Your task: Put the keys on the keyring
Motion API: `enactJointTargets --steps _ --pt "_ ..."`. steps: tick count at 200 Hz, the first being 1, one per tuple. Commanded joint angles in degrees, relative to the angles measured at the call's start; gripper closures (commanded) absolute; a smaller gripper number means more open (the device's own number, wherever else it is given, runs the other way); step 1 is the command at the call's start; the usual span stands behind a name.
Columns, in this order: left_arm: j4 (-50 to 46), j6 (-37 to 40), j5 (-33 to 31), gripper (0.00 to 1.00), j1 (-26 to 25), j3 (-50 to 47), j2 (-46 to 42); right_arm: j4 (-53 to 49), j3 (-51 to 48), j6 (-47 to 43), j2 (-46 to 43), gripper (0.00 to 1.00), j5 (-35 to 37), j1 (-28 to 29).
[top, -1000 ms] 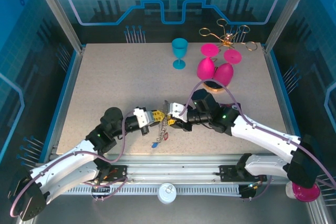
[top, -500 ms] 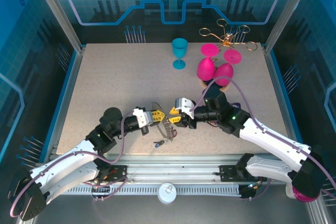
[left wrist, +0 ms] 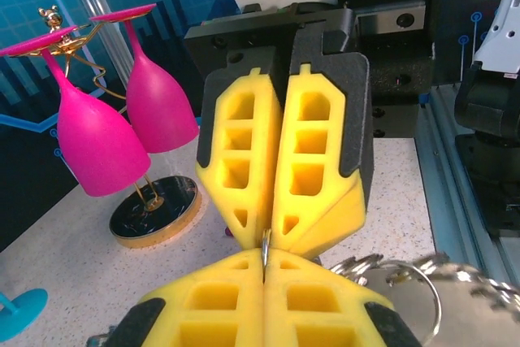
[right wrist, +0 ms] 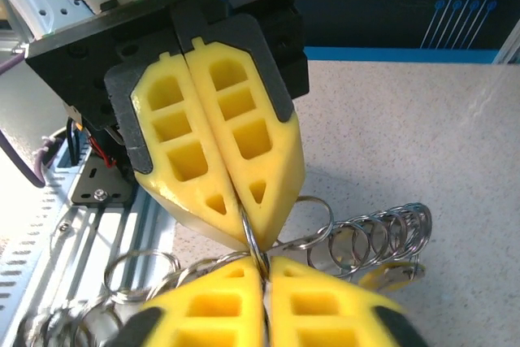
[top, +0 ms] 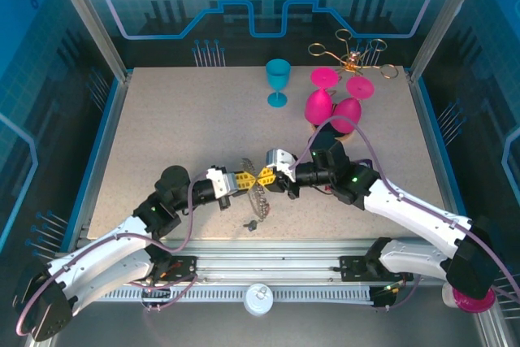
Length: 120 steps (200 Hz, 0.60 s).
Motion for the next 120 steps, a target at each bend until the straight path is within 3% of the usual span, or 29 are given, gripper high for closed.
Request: enactJointTargets --steps 1,17,30,77,120 --pt "3.8 -0.72 1.26 1.0 0.14 0.31 0.11 0.88 1.78 -1.31 0.27 1.0 -2.55 -0.33" --pt "1.47 -0.25 -0.94 1.0 0.1 0.91 -0.29 -2.52 3.0 -3.13 0.14 1.0 -1.28 -0.28" --pt "-2.47 0.7 -3.1 0.88 0.07 1.75 -1.03 -7.31 4.97 -5.67 0.12 1.0 0.52 -0.12" --pt "-21.57 5.74 -7.04 0.88 0.13 8.1 -0.22 -22.61 12.25 -15.0 3.25 1.0 7.11 3.33" --pt "-24.49 6.85 -5.59 0.84 0.06 10.32 1.77 -28.92 18.78 -18.92 7.93 1.0 11.3 6.13"
